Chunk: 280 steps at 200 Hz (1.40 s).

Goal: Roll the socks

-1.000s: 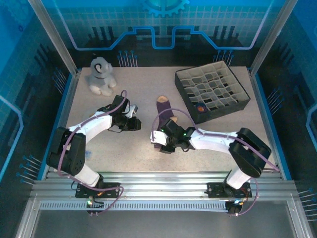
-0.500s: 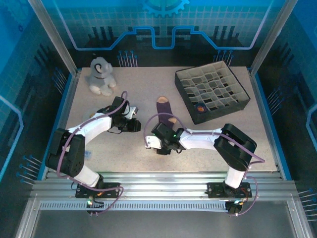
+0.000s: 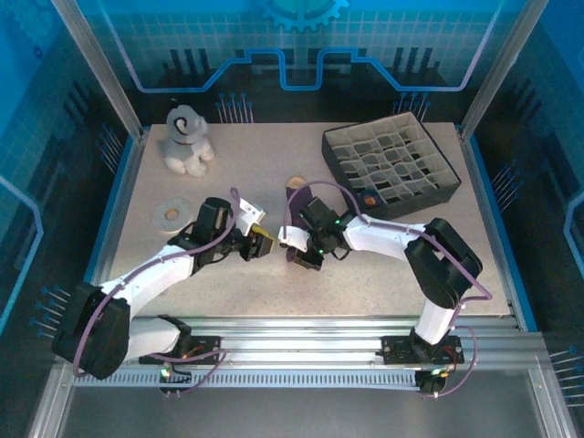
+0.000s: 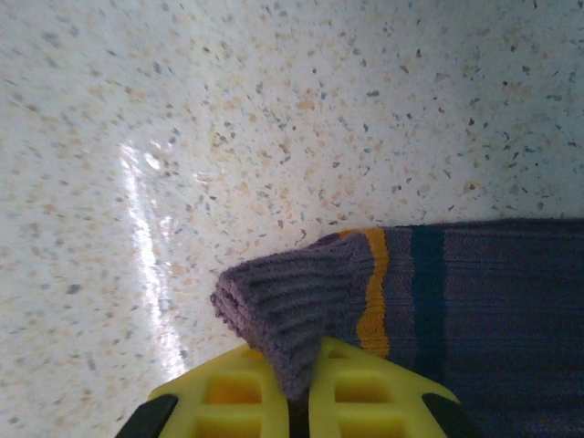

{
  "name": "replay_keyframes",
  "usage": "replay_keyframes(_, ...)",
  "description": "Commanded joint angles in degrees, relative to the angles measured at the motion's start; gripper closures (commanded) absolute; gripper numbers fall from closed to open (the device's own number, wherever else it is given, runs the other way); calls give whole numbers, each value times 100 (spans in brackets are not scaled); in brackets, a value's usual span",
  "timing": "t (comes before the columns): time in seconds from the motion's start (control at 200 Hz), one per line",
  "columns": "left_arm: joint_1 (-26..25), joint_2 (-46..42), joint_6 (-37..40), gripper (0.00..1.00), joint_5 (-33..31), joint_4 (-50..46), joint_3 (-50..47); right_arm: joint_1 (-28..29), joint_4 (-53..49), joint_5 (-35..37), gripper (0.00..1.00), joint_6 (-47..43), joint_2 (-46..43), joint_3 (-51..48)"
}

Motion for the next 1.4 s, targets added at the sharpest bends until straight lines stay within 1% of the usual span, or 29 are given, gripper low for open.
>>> replay_keyframes(0.0, -333, -118, 1210, 63, 591, 685, -125, -215, -787, -1121, 96, 39, -43, 282)
replay_keyframes(0.08, -623, -18, 1598, 62, 524, 691, -130, -367, -1055, -1453, 96, 25, 27, 407)
replay_keyframes(0.23, -888, 303, 1825, 63, 391, 1079, -212, -647, -1362, -1920, 97, 55, 116, 545)
replay_keyframes(0.475, -942, 770, 2069, 65, 501, 1592, -314, -815, -1548, -2038, 97, 24, 77, 553)
replay_keyframes(0.615, -1022, 969, 2263, 67, 555, 1575, -262, -868, -1576, -2076, 97, 17, 116, 571)
replay_keyframes(0.695, -1036, 1041, 2378, 72, 693, 1426, -202, -895, -1601, -2104, 97, 32, 160, 602)
replay_keyframes(0.766, -1058, 1081, 2413, 71, 710, 1413, -213, -926, -1612, -2126, 96, 27, 181, 624)
replay_keyframes(0.836, -1094, 1106, 2441, 66, 701, 1422, -240, -956, -1621, -2146, 96, 30, 187, 639)
replay_keyframes(0.911, -1106, 1132, 2445, 63, 699, 1417, -244, -968, -1645, -2175, 97, 21, 194, 642)
replay_keyframes(1.011, -1138, 1195, 2459, 63, 699, 1406, -188, -974, -1673, -2201, 96, 16, 204, 651)
replay_keyframes(1.061, -1139, 1234, 2459, 67, 707, 1383, -146, -977, -1687, -2210, 96, 18, 210, 669)
replay_keyframes(1.241, -1157, 1419, 2434, 85, 767, 1246, 82, -981, -1727, -2232, 96, 38, 184, 669)
replay_keyframes(1.396, -1153, 1515, 2283, 97, 760, 1001, 257, -976, -1651, -2257, 92, 165, 48, 602)
